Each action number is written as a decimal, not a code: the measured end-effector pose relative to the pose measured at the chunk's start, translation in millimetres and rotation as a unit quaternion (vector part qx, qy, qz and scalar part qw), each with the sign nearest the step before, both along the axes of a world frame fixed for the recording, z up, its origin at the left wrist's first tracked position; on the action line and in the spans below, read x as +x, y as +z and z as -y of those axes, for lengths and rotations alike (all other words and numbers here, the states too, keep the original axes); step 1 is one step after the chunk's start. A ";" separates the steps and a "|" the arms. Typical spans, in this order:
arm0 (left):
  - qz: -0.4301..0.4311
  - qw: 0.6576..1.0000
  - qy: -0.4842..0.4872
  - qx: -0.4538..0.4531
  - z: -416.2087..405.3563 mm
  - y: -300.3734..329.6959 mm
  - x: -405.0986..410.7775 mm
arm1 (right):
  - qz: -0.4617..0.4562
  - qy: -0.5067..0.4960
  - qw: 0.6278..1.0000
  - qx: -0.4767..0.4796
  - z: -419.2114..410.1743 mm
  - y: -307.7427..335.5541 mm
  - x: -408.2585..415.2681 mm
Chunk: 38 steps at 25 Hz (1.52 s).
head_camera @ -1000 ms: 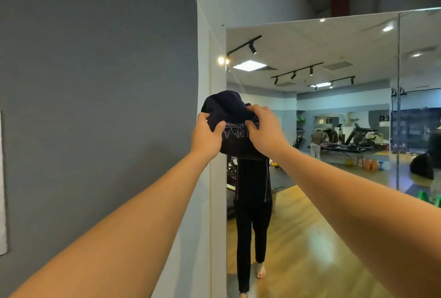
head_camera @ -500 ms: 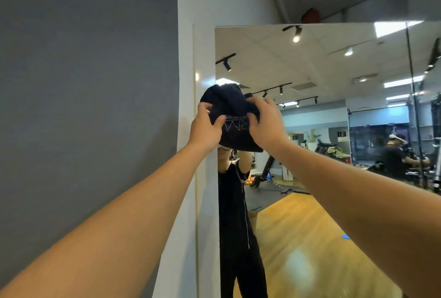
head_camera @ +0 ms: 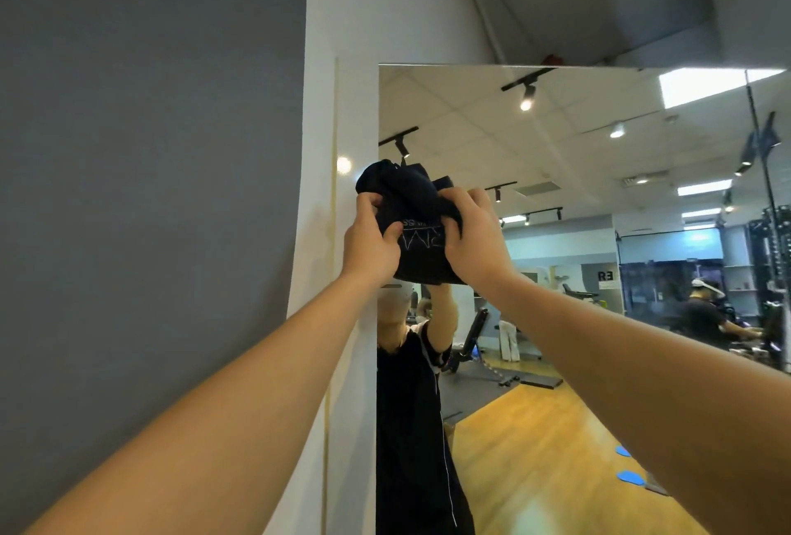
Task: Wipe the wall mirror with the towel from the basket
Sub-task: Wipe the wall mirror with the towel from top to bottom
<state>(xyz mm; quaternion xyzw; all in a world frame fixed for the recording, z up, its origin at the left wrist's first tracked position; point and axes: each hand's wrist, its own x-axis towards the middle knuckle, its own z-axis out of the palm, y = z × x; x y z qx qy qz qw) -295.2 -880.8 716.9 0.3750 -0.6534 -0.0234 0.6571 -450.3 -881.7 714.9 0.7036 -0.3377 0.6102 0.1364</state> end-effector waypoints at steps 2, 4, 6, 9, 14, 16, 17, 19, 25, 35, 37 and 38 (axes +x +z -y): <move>-0.005 1.000 0.019 -0.010 12.1 1.6 1.3 | -0.001 0.018 1.000 -0.003 18.5 2.8 4.1; -0.008 0.999 0.046 -0.020 25.0 5.1 4.5 | -0.009 0.040 0.999 -0.012 37.3 6.2 7.9; -0.009 0.997 0.072 -0.032 39.0 9.3 8.5 | -0.017 0.063 0.997 -0.032 56.3 9.6 11.0; 0.002 0.991 0.108 -0.084 55.4 12.9 8.8 | 0.004 0.037 0.996 -0.081 77.5 15.0 18.2; 0.101 0.913 0.313 -0.243 80.0 10.5 -2.5 | 0.038 -0.044 0.990 -0.127 100.9 17.9 27.7; 0.147 0.881 0.375 -0.249 87.5 18.9 -0.8 | 0.019 -0.079 0.989 -0.120 110.7 22.2 32.9; 0.174 0.870 0.390 -0.246 89.7 23.7 0.1 | 0.003 -0.097 0.989 -0.113 114.1 25.5 34.4; 0.231 0.860 0.389 -0.237 94.7 32.9 2.3 | -0.020 -0.129 0.985 -0.116 118.8 33.3 34.5; 0.306 0.846 0.372 -0.229 118.4 27.7 24.1 | -0.074 -0.166 0.962 -0.206 138.4 22.0 27.1; 0.297 0.841 0.375 -0.251 129.7 56.6 22.2 | -0.118 -0.235 0.932 -0.250 160.2 34.3 27.7; 0.297 0.838 0.381 -0.255 132.2 83.6 20.2 | -0.114 -0.234 0.932 -0.254 161.6 61.8 23.8; 0.297 0.837 0.384 -0.254 133.5 99.2 19.3 | -0.111 -0.235 0.931 -0.258 162.8 77.5 21.4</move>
